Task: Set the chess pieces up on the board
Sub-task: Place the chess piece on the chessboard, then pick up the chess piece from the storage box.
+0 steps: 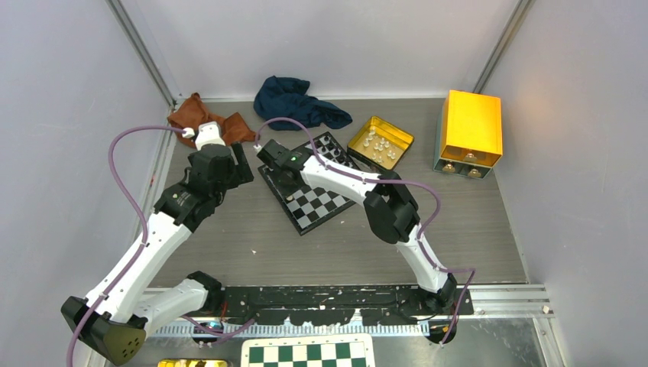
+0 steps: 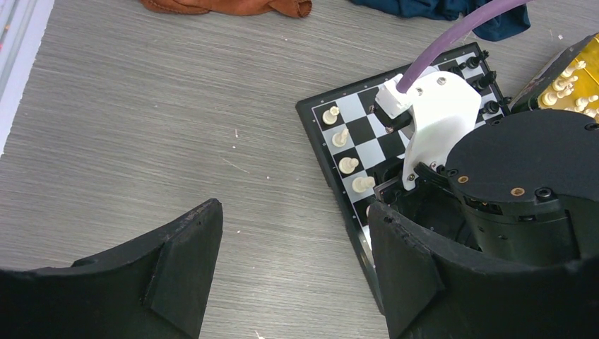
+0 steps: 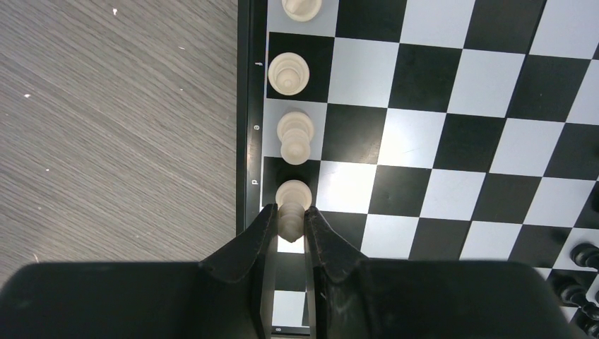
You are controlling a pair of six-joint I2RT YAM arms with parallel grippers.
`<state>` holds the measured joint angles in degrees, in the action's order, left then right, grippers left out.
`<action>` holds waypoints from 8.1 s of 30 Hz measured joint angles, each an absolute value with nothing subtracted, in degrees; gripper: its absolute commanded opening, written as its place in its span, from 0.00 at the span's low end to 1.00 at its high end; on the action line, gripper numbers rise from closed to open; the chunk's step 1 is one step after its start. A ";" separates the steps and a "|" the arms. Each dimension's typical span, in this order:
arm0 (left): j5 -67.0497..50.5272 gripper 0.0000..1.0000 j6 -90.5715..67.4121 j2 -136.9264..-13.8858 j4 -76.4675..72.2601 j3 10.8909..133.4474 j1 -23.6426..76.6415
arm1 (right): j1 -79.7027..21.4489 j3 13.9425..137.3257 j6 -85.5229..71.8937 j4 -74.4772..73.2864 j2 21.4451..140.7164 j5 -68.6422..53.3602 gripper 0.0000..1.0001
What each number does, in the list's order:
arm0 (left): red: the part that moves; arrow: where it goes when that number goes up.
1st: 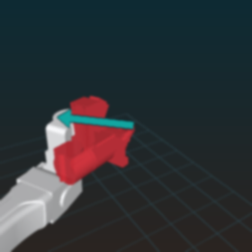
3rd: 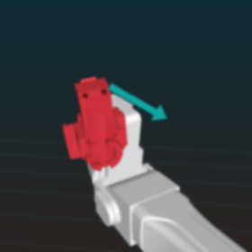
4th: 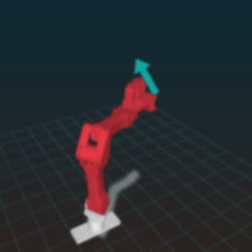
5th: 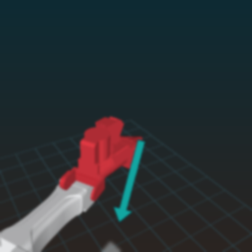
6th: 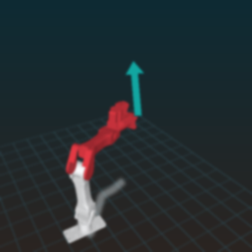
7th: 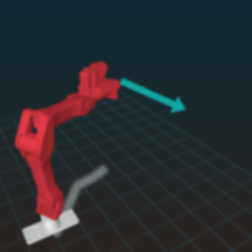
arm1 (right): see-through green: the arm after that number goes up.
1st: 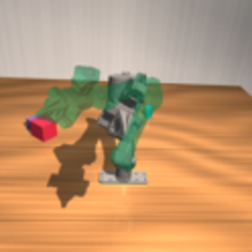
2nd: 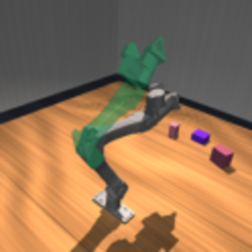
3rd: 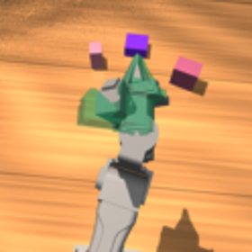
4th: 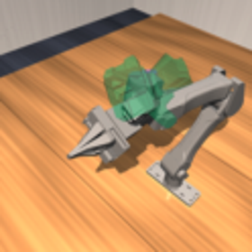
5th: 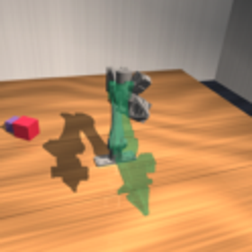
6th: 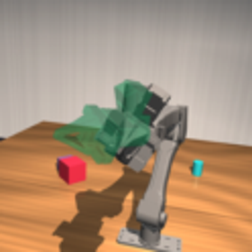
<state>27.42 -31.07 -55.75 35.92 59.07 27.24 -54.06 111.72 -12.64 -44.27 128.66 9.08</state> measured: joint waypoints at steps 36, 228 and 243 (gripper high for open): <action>27.42 0.76 -31.07 -55.75 35.92 59.07 27.24 | -54.33 112.03 -13.26 -44.21 129.49 8.23 0.26; 31.40 0.91 -28.12 -82.15 33.28 77.23 24.71 | -18.74 106.06 -22.11 -30.96 128.16 17.89 0.00; 30.96 0.90 -28.51 -77.08 33.30 73.08 24.71 | -22.55 101.06 -19.05 -31.59 114.41 20.14 0.00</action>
